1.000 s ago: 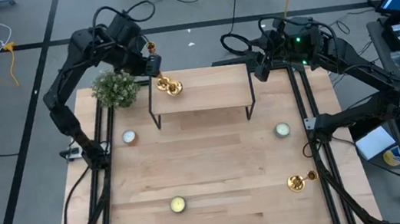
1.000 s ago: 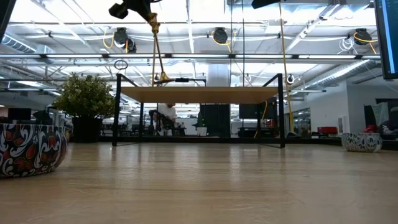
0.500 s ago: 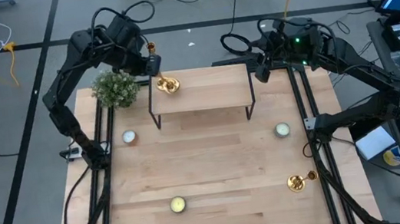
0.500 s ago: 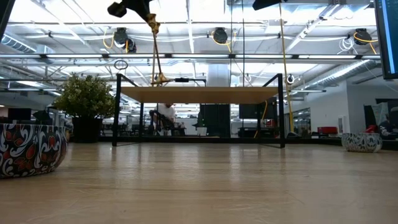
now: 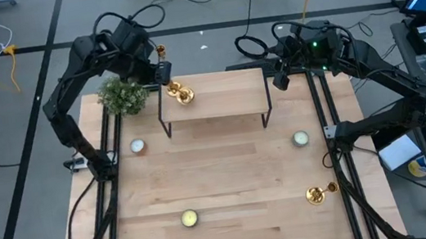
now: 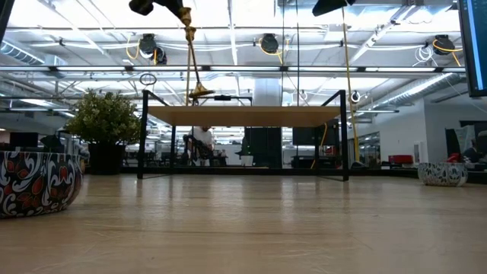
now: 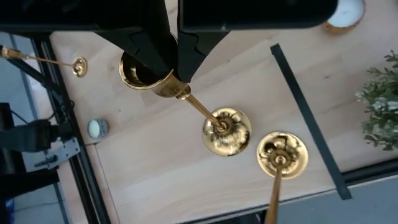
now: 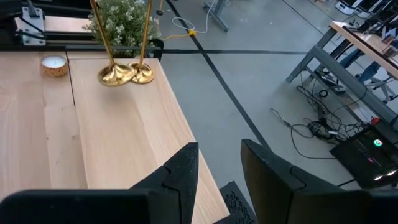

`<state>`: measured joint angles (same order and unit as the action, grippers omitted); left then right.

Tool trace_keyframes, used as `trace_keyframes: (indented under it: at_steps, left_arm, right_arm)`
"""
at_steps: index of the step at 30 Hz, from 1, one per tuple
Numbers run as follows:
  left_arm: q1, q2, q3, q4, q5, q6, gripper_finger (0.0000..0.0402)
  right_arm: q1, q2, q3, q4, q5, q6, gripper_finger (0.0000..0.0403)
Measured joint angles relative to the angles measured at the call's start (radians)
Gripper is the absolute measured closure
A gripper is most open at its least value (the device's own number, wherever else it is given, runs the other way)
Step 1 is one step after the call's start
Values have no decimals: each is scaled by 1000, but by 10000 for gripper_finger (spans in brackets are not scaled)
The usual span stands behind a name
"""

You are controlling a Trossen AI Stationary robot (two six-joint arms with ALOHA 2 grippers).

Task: Pick & Place candle stick holders
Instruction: Put the left gold candle holder on the shelf

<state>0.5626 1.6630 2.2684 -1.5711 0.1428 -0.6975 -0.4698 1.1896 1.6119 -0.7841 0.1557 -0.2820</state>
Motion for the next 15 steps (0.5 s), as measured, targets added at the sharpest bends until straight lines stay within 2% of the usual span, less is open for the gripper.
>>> trace_keyframes:
  at_steps: [5,7,11,15]
  left_arm:
    - [-17,-32,-22,1,-23,-41,398]
    - [-28,-43,-44,0,-22,-49,398]
    - [-58,-53,-88,-2,-21,-65,398]
    - [-78,-57,-95,0,-21,-67,398]
  right_arm:
    - [0,0,0,2,-5,6,289]
    - [0,4,0,12,-52,8,289]
    - [0,29,0,61,-229,32,289]
    - [2,92,0,149,-458,29,289]
